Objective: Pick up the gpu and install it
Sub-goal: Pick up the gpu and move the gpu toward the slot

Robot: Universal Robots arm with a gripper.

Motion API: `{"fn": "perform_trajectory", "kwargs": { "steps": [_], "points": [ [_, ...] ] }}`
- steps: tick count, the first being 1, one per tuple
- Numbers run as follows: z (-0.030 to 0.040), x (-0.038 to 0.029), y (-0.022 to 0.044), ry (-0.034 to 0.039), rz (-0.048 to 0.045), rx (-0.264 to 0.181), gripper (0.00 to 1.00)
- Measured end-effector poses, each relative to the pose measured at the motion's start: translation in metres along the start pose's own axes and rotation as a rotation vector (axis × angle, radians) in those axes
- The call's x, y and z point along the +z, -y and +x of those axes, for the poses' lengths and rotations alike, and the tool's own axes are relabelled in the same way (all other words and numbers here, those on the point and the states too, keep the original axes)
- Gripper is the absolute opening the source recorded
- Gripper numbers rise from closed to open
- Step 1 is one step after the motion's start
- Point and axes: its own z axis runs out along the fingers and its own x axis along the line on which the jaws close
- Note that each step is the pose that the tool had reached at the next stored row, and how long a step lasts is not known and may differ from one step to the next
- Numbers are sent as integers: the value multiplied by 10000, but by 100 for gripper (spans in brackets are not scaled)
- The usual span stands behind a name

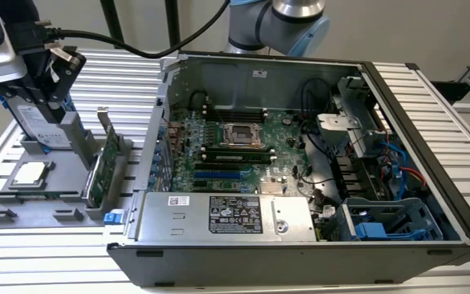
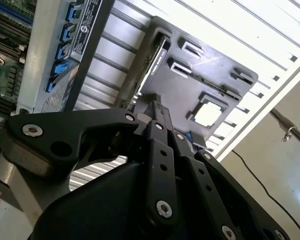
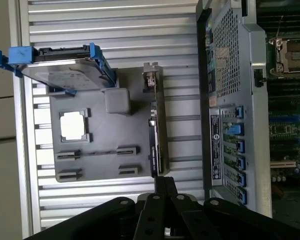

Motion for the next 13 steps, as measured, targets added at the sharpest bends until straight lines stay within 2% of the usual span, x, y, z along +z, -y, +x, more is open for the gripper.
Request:
{"fn": "perform_trajectory", "kwargs": {
  "steps": [13],
  "points": [
    [26,-5,71,-1,-3,0,0]
  ]
}}
